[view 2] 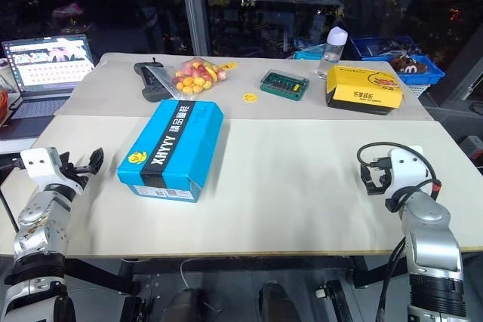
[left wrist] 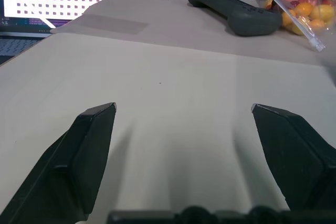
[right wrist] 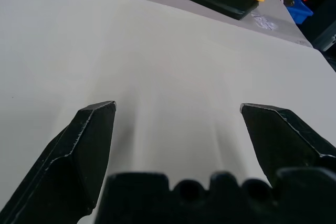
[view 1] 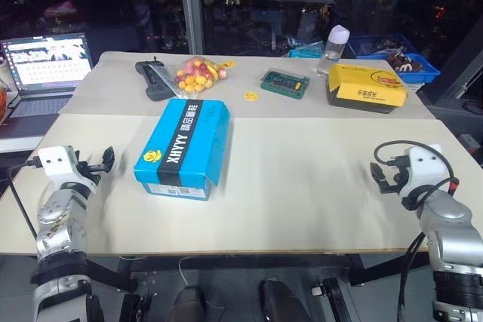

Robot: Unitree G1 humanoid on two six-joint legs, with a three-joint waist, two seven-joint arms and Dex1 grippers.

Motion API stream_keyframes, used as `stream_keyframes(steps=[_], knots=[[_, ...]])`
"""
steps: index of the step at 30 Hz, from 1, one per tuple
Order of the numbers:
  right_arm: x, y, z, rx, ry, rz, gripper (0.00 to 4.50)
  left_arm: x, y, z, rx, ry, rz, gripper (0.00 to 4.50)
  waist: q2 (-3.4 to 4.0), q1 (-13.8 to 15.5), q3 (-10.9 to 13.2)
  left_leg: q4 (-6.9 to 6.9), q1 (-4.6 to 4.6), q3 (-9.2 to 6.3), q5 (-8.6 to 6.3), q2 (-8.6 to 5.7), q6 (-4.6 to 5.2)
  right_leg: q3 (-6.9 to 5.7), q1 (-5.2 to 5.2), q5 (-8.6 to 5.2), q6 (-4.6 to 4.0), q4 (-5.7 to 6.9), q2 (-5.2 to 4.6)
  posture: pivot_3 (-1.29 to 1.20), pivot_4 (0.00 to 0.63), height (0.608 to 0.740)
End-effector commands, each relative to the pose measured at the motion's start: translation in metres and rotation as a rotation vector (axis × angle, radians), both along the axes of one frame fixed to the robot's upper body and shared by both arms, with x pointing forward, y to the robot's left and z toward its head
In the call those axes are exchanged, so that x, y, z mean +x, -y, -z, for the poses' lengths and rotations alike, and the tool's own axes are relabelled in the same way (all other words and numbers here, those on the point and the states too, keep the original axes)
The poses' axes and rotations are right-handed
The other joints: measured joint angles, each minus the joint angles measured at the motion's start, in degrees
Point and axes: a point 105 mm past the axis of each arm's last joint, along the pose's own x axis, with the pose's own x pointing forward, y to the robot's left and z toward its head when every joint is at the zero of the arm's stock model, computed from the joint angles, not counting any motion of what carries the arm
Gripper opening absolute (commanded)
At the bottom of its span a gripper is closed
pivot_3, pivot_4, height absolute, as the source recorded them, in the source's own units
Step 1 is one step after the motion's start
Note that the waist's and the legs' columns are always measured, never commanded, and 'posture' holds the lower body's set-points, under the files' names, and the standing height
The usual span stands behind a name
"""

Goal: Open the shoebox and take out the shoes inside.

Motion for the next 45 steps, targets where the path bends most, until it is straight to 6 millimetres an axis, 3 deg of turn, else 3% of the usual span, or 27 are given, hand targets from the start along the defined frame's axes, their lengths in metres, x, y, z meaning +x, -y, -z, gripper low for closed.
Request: stream_keyframes(steps=[1,5,10,14,17,18,22,25,26,27,28,30,34,39,45], knots=[[-0.002,0.008,-0.020,-0.026,0.065,0.033,4.50,0.004,-0.003,-0.016,-0.006,0.059,-0.014,4.47,0.00,0.0,0.0,0.00,0.00,0.00,0.00,0.00,0.00,0.00,0.00,0.00,0.00,0.00,0.00,0.00,0.150,0.672],[0.001,0.011,-0.021,-0.027,0.066,0.052,4.50,0.019,0.019,-0.012,0.038,0.024,0.093,4.47,0.00,0.2,0.0,0.00,0.00,0.00,0.00,-0.01,0.01,-0.01,0.01,0.00,0.00,0.01,0.00,0.00,0.150,0.672],[0.007,-0.011,-0.027,-0.001,0.069,-0.059,4.50,0.022,0.029,-0.016,0.097,0.004,0.210,4.47,0.00,-0.1,0.0,0.00,-0.01,0.00,0.00,-0.03,0.01,0.00,0.01,0.00,0.00,0.00,-0.01,0.00,0.150,0.672],[0.007,-0.054,-0.027,0.070,0.016,-0.279,4.50,0.010,0.048,-0.018,0.195,-0.060,0.451,4.47,0.00,-0.5,0.0,-0.02,0.00,-0.01,0.00,0.00,0.01,0.00,-0.03,0.00,0.00,0.06,0.02,0.00,0.150,0.672],[-0.008,-0.117,-0.024,0.103,-0.057,-0.595,3.83,-0.005,0.043,-0.023,0.275,-0.121,0.580,4.50,0.02,-0.5,0.0,-0.04,0.01,0.00,0.00,0.00,0.00,0.00,-0.05,0.00,-0.01,0.09,-0.01,0.00,0.150,0.672],[-0.013,-0.130,-0.022,0.102,-0.079,-0.656,3.49,-0.007,0.040,-0.024,0.293,-0.133,0.594,3.96,0.03,-0.5,0.0,-0.06,0.01,0.00,0.00,0.01,0.00,0.01,-0.08,-0.01,-0.02,0.06,0.00,0.00,0.150,0.672],[-0.014,-0.166,-0.015,0.078,-0.121,-0.775,2.12,-0.007,0.028,-0.030,0.306,-0.150,0.587,2.74,0.04,-0.2,0.0,-0.13,0.01,-0.01,-0.01,0.02,-0.02,-0.06,-0.12,-0.04,-0.07,-0.01,-0.08,0.00,0.150,0.672],[-0.005,-0.180,-0.010,0.065,-0.121,-0.788,1.01,-0.004,0.028,-0.030,0.304,-0.145,0.578,1.72,0.06,0.0,0.0,-0.20,-0.01,0.02,-0.02,-0.03,-0.03,-0.60,-0.09,-0.03,-0.08,-0.29,-0.50,0.00,0.150,0.672],[-0.004,-0.183,-0.010,0.064,-0.121,-0.791,0.83,-0.003,0.028,-0.029,0.304,-0.145,0.580,1.58,0.06,0.1,0.0,-0.36,-0.01,0.02,-0.03,-0.03,-0.04,-0.73,-0.06,-0.01,-0.11,-0.57,-0.57,0.00,0.150,0.672],[0.000,-0.190,-0.008,0.057,-0.123,-0.803,0.36,-0.003,0.029,-0.029,0.305,-0.145,0.581,1.04,0.06,0.2,0.0,-0.50,-0.11,0.03,-0.02,-0.03,-0.04,-0.87,0.03,0.00,-0.12,-0.81,-0.66,0.00,0.150,0.672],[0.004,-0.197,-0.006,0.052,-0.127,-0.815,0.08,-0.002,0.030,-0.028,0.307,-0.146,0.582,0.83,0.04,0.2,0.0,-0.50,-0.19,0.03,-0.02,-0.02,-0.04,-0.92,0.03,0.01,-0.12,-0.84,-0.70,0.00,0.150,0.672],[0.016,-0.213,0.000,0.028,-0.140,-0.830,0.00,0.002,0.036,-0.025,0.316,-0.150,0.587,0.01,0.03,0.2,0.0,-0.46,-0.22,0.10,-0.02,-0.01,-0.03,-0.94,0.00,0.04,-0.13,-0.80,-0.73,0.00,0.150,0.672],[0.040,-0.233,0.008,0.002,-0.147,-0.828,0.00,0.011,0.057,-0.017,0.352,-0.172,0.624,0.01,0.03,0.2,0.0,-0.47,-0.22,0.10,0.01,0.02,0.00,-1.02,-0.10,0.19,-0.12,-0.50,-0.68,0.00,0.150,0.672],[0.053,-0.256,0.012,-0.022,-0.148,-0.867,0.00,0.020,0.111,-0.010,0.388,-0.149,0.771,0.01,0.03,0.9,0.0,-0.49,-0.23,0.05,0.28,0.05,0.44,-1.12,-0.13,0.19,-0.11,-0.35,-0.65,0.00,0.150,0.672],[0.054,-0.255,0.010,-0.023,-0.133,-0.862,0.00,0.020,0.168,-0.007,0.410,-0.123,0.941,0.01,0.04,1.8,0.0,-0.45,-0.37,0.05,0.30,0.04,0.46,-1.13,-0.17,0.18,-0.09,-0.37,-0.66,0.00,0.150,0.672]])
